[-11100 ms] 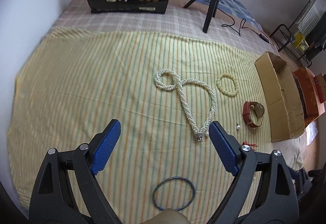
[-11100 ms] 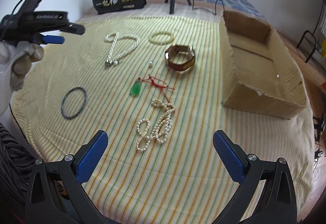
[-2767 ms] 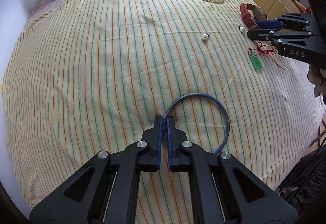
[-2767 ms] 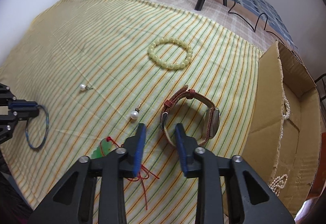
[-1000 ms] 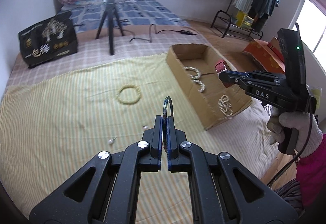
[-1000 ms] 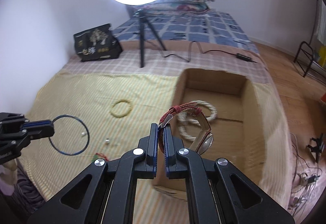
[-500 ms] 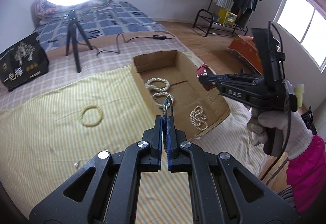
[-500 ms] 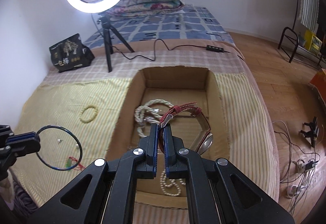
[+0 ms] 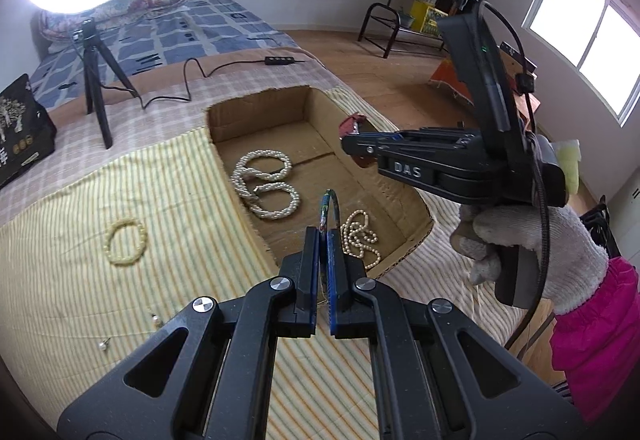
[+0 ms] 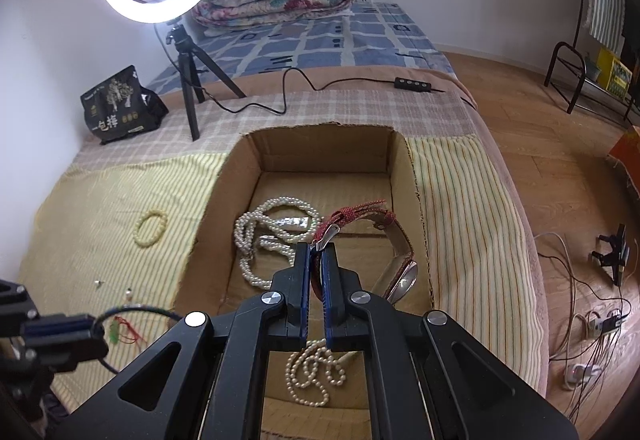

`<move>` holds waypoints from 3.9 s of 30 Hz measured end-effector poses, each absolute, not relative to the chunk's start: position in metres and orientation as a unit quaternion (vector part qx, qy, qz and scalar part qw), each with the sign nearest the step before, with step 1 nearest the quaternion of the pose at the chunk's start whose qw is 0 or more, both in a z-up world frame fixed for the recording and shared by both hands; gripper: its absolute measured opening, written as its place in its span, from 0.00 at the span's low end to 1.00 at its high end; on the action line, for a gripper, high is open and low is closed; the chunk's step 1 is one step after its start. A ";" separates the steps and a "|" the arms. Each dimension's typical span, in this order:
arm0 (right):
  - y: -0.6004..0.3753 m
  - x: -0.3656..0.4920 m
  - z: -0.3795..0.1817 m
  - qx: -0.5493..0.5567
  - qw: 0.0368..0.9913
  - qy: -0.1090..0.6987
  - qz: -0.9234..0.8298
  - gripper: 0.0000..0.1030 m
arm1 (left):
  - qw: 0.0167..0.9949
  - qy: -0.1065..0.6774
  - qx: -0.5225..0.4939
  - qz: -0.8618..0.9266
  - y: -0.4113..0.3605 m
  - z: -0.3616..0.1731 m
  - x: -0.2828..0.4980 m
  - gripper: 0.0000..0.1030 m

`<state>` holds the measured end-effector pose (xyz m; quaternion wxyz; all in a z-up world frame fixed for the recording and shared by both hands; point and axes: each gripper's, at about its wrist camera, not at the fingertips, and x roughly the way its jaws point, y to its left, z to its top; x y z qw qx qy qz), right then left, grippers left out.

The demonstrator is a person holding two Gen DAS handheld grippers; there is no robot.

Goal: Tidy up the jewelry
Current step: 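Carry the blue bangle and the brown watch over the cardboard box with both tools, then open the right tool to drop the watch while the left tool releases the bangle into the box, then withdraw both open tools from the box toward the remaining jewelry, then grasp the pearl earring with the left tool while the right tool grasps the green jade pendant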

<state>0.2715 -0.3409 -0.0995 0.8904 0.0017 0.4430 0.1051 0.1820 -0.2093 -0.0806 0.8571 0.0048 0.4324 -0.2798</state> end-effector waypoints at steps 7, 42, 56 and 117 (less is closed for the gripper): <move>-0.345 0.282 -0.106 0.007 0.887 0.449 0.107 0.04 | 0.849 0.443 0.006 -0.287 -0.222 -0.090 0.186 0.01; -0.342 0.273 -0.096 -0.018 0.899 0.433 0.057 0.68 | 0.851 0.445 0.019 -0.279 -0.211 -0.092 0.180 0.31; -0.336 0.264 -0.087 -0.051 0.895 0.443 -0.019 0.78 | 0.870 0.433 0.023 -0.233 -0.163 -0.085 0.184 0.63; -0.128 0.180 -0.182 -0.046 0.793 0.549 0.260 0.34 | 0.804 0.571 0.014 -0.164 -0.019 -0.186 0.201 0.17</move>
